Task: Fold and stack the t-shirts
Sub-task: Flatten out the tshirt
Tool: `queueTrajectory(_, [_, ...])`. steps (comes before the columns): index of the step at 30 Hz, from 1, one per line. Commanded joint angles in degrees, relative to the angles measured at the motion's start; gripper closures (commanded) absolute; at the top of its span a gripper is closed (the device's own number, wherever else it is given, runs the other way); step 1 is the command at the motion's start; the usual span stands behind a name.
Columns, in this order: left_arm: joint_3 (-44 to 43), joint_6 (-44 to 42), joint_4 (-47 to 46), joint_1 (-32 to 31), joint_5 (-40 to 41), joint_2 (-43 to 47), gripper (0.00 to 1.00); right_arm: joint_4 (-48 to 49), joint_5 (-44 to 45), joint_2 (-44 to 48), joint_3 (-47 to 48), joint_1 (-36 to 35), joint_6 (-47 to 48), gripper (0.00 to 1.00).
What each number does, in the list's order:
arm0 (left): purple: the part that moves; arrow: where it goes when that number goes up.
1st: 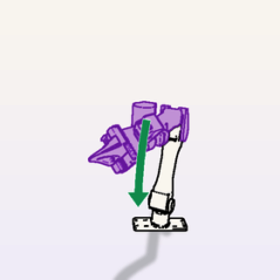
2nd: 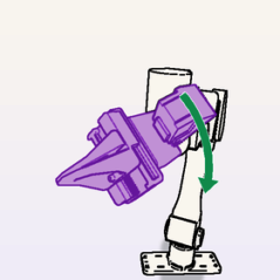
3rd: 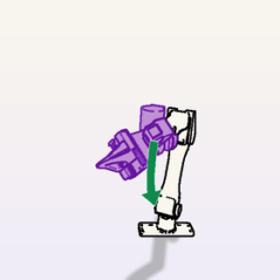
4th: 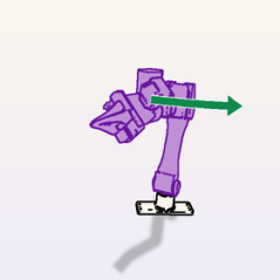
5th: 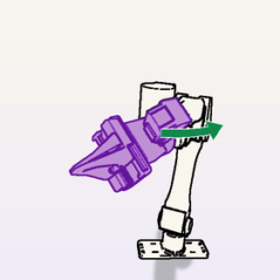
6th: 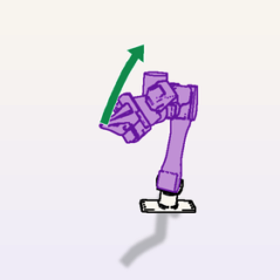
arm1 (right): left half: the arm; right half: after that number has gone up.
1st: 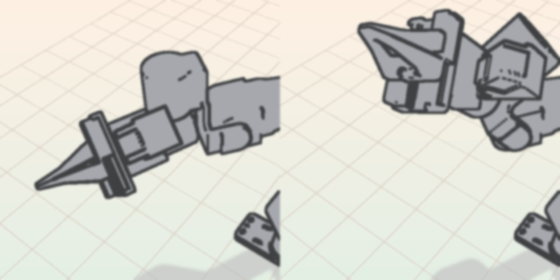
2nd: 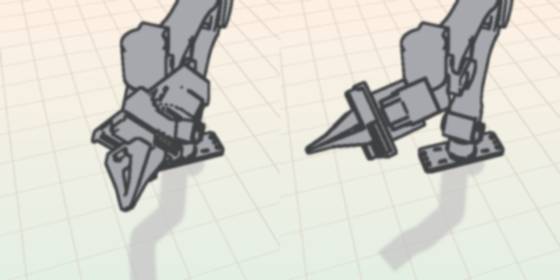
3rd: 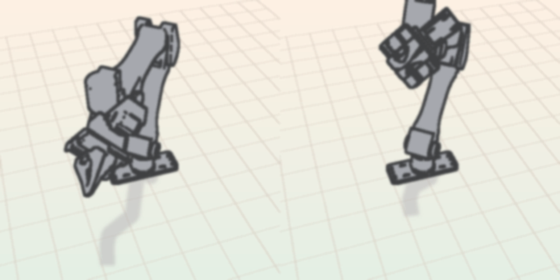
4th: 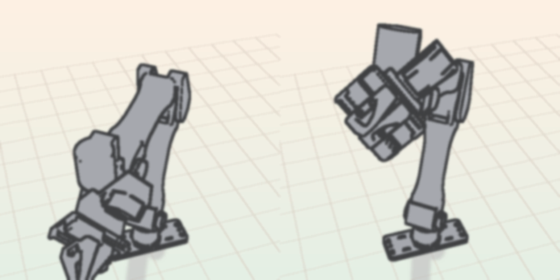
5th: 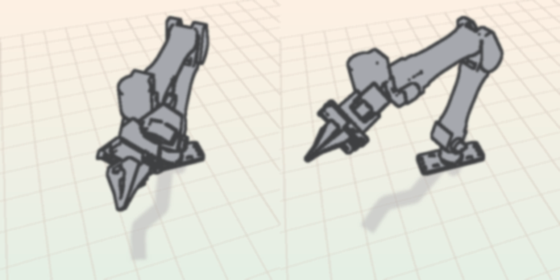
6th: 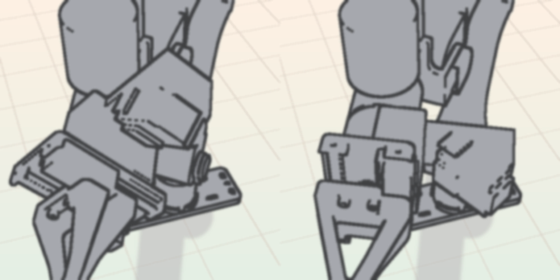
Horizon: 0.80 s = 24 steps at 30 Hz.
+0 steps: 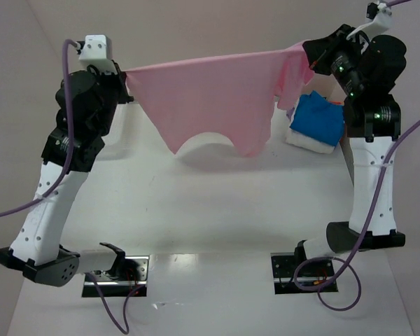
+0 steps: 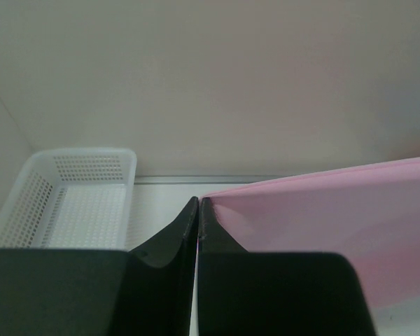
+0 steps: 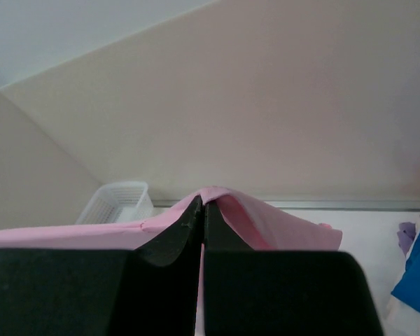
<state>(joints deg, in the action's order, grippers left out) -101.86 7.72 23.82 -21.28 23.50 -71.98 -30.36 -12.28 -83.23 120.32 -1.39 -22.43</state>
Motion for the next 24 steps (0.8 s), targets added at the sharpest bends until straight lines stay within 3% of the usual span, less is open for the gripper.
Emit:
queueTrajectory(1, [-3.17, -3.06, 2.47, 2.47, 8.23, 7.64, 1.0, 1.89, 4.73, 12.03, -5.1, 1.65, 2.83, 1.0])
queueTrajectory(5, [-2.95, -2.54, 5.87, 2.47, 4.93, 13.23, 1.0, 0.46, 2.76, 19.95, -10.97, 1.65, 2.31, 1.0])
queueTrajectory(11, [-2.64, -1.13, 11.04, 2.47, 1.64, 16.34, 1.0, -3.96, 2.25, 24.87, -10.11, 1.65, 2.31, 1.0])
queueTrajectory(17, [-0.89, -3.32, 9.87, 2.47, 6.6, 15.9, 1.0, -3.31, 2.2, 20.01, -9.24, 1.65, 2.31, 1.0])
queueTrajectory(24, [7.46, -3.24, 3.53, 2.47, 9.73, 8.61, 1.0, 4.35, 1.73, 13.43, -22.79, 1.65, 2.31, 1.0])
